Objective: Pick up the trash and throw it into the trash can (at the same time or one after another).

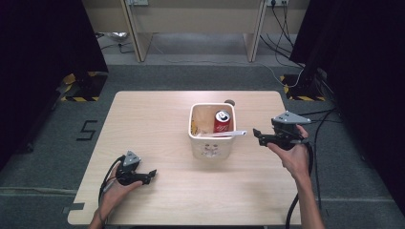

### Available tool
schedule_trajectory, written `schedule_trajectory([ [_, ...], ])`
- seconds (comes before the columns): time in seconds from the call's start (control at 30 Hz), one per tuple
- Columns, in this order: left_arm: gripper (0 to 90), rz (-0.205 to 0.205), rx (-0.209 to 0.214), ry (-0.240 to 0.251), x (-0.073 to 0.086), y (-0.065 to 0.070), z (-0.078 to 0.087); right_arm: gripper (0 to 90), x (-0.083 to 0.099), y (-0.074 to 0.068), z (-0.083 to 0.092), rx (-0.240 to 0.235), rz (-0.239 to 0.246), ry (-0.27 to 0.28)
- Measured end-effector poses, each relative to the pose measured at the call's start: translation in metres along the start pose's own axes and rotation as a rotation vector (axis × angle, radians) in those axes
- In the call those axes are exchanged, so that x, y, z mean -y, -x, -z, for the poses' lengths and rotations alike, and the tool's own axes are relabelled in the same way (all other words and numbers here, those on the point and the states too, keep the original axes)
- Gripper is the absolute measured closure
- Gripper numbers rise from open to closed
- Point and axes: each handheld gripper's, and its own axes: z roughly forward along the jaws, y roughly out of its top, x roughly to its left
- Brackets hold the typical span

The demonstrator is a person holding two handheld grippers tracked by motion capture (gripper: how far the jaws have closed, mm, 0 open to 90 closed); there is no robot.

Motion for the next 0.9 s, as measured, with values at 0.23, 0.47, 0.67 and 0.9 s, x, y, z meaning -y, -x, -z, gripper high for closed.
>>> schedule_trajectory([
  [0.23, 13.7, 0.000, 0.000, 0.000, 0.000, 0.000, 0.000, 20.0, 0.000, -0.009, 0.000, 0.010, 0.032, -0.011],
  [0.47, 13.7, 0.001, 0.000, 0.000, 0.000, 0.000, 0.000, 20.1, 0.002, -0.012, 0.001, 0.016, 0.036, -0.011],
  [0.67, 13.7, 0.001, 0.000, 0.000, 0.000, 0.000, 0.000, 20.1, 0.013, -0.014, 0.005, 0.024, 0.041, -0.030],
  [0.9, 13.7, 0.000, 0.000, 0.000, 0.000, 0.000, 0.000, 20.1, 0.023, -0.017, 0.011, 0.025, 0.026, -0.025],
])
